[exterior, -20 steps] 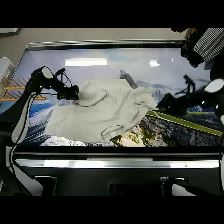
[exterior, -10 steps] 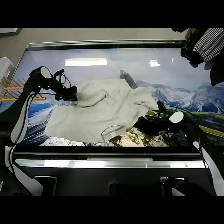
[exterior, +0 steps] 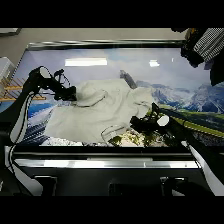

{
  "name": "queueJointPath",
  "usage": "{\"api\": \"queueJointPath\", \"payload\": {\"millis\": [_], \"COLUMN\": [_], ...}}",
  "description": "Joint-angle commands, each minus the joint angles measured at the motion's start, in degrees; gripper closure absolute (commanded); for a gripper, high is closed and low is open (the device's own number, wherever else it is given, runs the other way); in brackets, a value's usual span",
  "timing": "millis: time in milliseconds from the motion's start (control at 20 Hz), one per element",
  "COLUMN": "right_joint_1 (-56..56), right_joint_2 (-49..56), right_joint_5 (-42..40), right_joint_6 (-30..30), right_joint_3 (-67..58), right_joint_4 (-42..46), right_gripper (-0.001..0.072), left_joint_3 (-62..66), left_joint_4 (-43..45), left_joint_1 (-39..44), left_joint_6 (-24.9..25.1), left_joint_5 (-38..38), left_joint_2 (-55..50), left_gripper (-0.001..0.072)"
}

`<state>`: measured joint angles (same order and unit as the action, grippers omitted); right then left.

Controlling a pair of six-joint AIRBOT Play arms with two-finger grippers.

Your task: Fold the clothes and pants, and hang the long-sleeved shirts on hangers.

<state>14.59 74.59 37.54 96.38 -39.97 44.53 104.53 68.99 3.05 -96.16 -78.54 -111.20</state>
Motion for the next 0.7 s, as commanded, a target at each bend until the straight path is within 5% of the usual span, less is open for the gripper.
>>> {"api": "queueJointPath", "payload": {"millis": [0, 250, 650], "right_joint_1": [-4.46, -24.57, -30.21], "right_joint_2": [-1.64, -3.67, 9.57], "right_joint_5": [2.49, 16.28, 13.44], "right_joint_6": [0.57, 3.1, 2.45], "right_joint_3": [-2.89, -18.18, -29.68], "right_joint_4": [2.32, 18.12, 21.4], "right_gripper": [0.0679, 0.0679, 0.0679], "left_joint_3": [0.07, 0.04, 0.0], "left_joint_4": [0.11, 0.04, 0.07], "left_joint_1": [-0.72, -2.25, 2.93], "left_joint_6": [0.37, 0.17, 0.09], "left_joint_5": [-1.33, -7.06, -8.44], "left_joint_2": [0.15, 0.85, 0.02], "left_gripper": [0.0684, 0.0684, 0.0684]}}
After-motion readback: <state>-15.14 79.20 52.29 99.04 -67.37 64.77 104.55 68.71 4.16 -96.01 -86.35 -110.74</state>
